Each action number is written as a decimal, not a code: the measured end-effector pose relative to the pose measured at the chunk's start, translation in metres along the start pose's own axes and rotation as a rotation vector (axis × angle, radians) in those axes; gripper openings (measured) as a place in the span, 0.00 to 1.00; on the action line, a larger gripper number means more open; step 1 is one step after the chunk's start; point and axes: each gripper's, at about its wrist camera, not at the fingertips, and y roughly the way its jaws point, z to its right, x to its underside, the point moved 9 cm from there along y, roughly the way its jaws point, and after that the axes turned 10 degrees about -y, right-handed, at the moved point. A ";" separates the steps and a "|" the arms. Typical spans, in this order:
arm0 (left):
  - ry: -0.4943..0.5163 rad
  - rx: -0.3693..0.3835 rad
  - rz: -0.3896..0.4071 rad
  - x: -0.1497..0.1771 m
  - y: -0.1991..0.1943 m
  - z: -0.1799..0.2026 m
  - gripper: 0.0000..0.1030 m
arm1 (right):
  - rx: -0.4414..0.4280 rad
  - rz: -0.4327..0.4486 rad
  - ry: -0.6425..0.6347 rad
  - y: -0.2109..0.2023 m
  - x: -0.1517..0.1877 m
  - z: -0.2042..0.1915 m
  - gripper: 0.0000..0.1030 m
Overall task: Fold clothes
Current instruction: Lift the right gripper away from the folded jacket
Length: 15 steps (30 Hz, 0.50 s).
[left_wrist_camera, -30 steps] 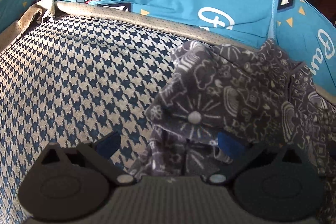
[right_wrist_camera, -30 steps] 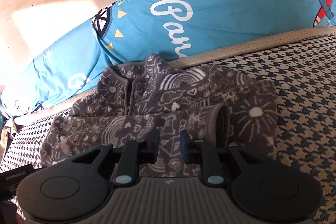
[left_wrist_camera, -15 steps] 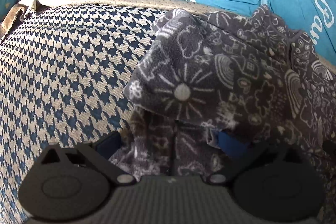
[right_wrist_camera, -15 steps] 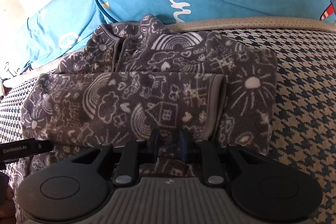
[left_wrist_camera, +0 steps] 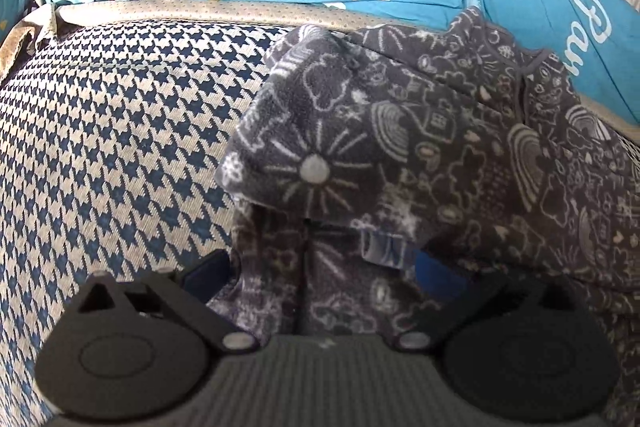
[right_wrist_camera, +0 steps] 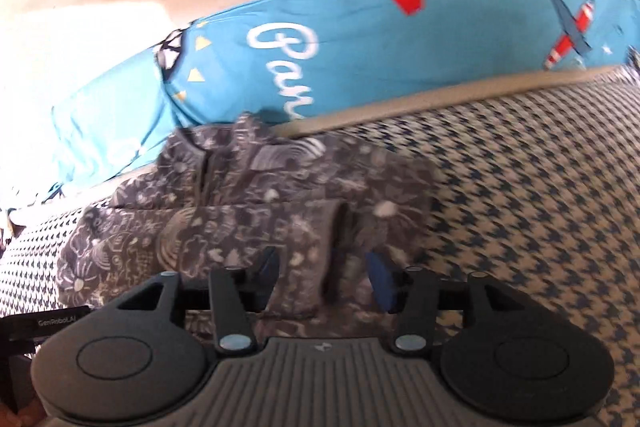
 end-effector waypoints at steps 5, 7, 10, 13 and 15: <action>0.009 -0.004 0.001 0.002 0.000 0.002 1.00 | -0.009 0.013 0.062 0.001 0.005 0.015 0.75; 0.010 -0.007 -0.003 0.002 0.002 0.001 1.00 | -0.010 0.015 0.103 0.005 0.006 0.021 0.79; 0.004 -0.009 -0.010 0.003 0.004 0.000 1.00 | -0.006 0.018 0.164 0.012 0.007 0.029 0.88; 0.003 -0.012 -0.013 0.004 0.006 -0.001 1.00 | 0.001 0.007 0.197 0.021 0.010 0.036 0.91; 0.003 -0.015 -0.014 0.004 0.007 -0.001 1.00 | -0.014 -0.007 0.211 0.027 0.013 0.038 0.91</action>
